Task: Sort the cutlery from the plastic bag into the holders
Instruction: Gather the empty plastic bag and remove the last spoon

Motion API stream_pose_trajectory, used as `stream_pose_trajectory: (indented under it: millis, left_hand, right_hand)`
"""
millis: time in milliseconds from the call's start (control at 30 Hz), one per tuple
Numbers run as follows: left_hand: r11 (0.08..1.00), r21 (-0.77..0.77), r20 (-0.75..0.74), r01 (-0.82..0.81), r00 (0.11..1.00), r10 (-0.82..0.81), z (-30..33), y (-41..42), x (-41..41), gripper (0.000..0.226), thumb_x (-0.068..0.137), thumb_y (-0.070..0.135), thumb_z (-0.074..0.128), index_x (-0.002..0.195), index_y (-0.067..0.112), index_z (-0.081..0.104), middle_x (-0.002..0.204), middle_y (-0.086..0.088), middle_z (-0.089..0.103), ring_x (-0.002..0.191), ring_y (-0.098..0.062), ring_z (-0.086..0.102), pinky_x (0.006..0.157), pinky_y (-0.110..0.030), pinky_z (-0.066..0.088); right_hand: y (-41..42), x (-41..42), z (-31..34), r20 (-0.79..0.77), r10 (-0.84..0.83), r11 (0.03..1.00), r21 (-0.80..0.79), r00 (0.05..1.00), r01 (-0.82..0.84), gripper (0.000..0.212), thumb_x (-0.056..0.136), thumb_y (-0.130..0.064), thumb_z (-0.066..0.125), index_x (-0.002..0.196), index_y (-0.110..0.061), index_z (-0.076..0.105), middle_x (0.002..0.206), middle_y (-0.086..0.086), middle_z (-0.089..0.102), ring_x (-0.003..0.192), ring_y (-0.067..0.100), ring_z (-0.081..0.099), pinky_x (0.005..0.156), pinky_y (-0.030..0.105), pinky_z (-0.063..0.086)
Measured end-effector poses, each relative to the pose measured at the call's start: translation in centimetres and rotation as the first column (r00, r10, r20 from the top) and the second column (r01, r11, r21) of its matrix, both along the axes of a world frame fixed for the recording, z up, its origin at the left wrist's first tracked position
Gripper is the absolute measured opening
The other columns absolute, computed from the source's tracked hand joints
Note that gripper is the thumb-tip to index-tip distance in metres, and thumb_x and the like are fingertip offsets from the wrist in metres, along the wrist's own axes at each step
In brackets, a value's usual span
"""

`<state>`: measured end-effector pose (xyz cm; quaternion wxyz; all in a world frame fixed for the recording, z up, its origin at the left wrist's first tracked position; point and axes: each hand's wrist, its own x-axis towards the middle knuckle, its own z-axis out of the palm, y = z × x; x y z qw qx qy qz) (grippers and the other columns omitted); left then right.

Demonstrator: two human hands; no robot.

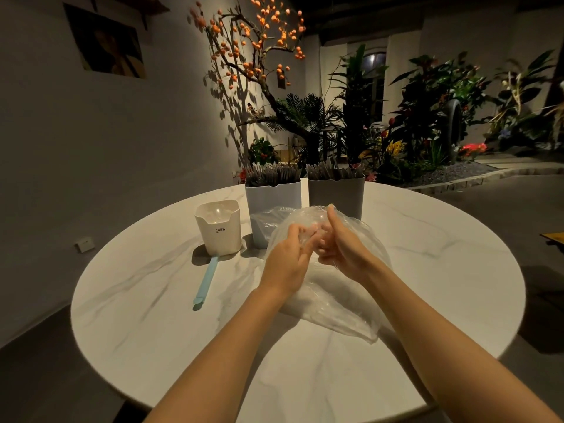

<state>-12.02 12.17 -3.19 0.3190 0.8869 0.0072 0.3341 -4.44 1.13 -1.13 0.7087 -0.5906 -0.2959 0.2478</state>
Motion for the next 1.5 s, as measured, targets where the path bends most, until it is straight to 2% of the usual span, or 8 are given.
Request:
stream_pose_trajectory:
  millis: [133,267,400,567,800,1000,1167,1500]
  left_hand:
    - [0.939,-0.345,0.002,0.0,1.0,0.001,1.0,0.1,-0.6,0.06,0.089,0.059,0.024,0.112,0.012,0.054,0.102,0.004,0.061,0.089,-0.008,0.056,0.082,-0.026,0.046]
    - [0.835,-0.55,-0.002,-0.027,0.999,0.032,2.2,0.7,-0.3,0.042,0.1,0.051,0.022,0.101,0.022,0.054,0.107,-0.004,0.062,0.096,-0.02,0.06,0.092,-0.044,0.048]
    - [0.726,-0.688,0.005,-0.017,1.0,0.027,3.0,2.1,0.2,0.057,0.096,0.06,0.021,0.103,0.016,0.056,0.069,0.001,0.046,0.058,-0.008,0.041,0.052,-0.02,0.038]
    - [0.684,-0.727,-0.054,-0.051,0.998,0.017,4.6,4.2,0.0,0.064,0.099,0.058,0.02,0.12,0.011,0.057,0.065,-0.011,0.049,0.055,-0.012,0.051,0.053,-0.02,0.043]
    - [0.636,-0.762,-0.132,-0.12,0.991,0.028,5.4,7.8,0.1,0.042,0.103,0.049,0.026,0.084,0.023,0.053,0.062,0.003,0.036,0.053,-0.009,0.031,0.049,-0.023,0.029]
    - [0.672,-0.732,-0.118,-0.113,0.992,0.039,5.7,10.5,0.2,0.052,0.098,0.057,0.029,0.116,0.015,0.053,0.059,0.002,0.031,0.047,-0.007,0.026,0.039,-0.018,0.025]
    - [0.741,-0.647,-0.115,-0.179,0.984,0.137,6.1,12.8,1.0,0.036,0.104,0.045,0.029,0.112,0.014,0.047,0.073,-0.002,0.043,0.062,-0.01,0.039,0.052,-0.019,0.037]
    - [0.782,-0.616,0.042,-0.092,0.988,0.148,7.8,16.9,3.0,0.014,0.102,0.009,0.031,0.103,0.013,0.044,0.08,-0.008,0.051,0.072,-0.017,0.05,0.071,-0.031,0.046]
  right_hand:
    - [1.1,-0.1,0.5,0.005,0.04,0.999,-0.011,0.999,-0.04,0.069,0.098,-0.061,0.013,0.114,-0.011,0.057,0.058,-0.004,0.033,0.049,0.006,0.026,0.047,0.02,0.021]
    - [2.4,-0.4,1.0,0.095,0.032,0.998,-0.056,0.995,-0.027,0.054,0.103,-0.05,0.023,0.117,-0.014,0.06,0.062,-0.004,0.033,0.051,0.006,0.028,0.048,0.019,0.026]
    - [3.7,-0.9,2.1,0.193,0.026,0.996,-0.093,0.981,-0.009,0.045,0.103,-0.041,0.031,0.121,-0.011,0.058,0.063,-0.007,0.031,0.057,0.007,0.031,0.057,0.022,0.027]
    - [5.9,-1.2,3.8,0.249,0.017,0.994,-0.106,0.968,0.01,0.043,0.104,-0.036,0.032,0.114,-0.004,0.059,0.061,-0.005,0.032,0.056,0.008,0.032,0.054,0.02,0.028]
    - [9.4,-1.1,5.4,0.2,0.036,0.996,-0.09,0.979,-0.019,0.032,0.105,-0.023,0.036,0.111,-0.003,0.06,0.059,-0.001,0.042,0.054,0.008,0.036,0.054,0.021,0.031]
    - [12.4,-0.3,5.8,0.205,0.099,0.985,-0.157,0.974,-0.067,0.034,0.103,-0.028,0.04,0.112,-0.002,0.06,0.058,-0.005,0.038,0.054,0.007,0.033,0.054,0.021,0.029]
    - [14.2,0.4,6.4,0.274,0.145,0.981,-0.167,0.951,-0.101,0.042,0.104,-0.029,0.038,0.118,0.008,0.054,0.062,-0.003,0.031,0.052,0.005,0.03,0.051,0.018,0.027]
    - [18.1,1.4,7.6,0.242,0.082,0.996,-0.055,0.967,-0.071,0.018,0.104,-0.018,0.036,0.103,-0.007,0.049,0.065,0.0,0.042,0.051,0.008,0.034,0.052,0.021,0.029]
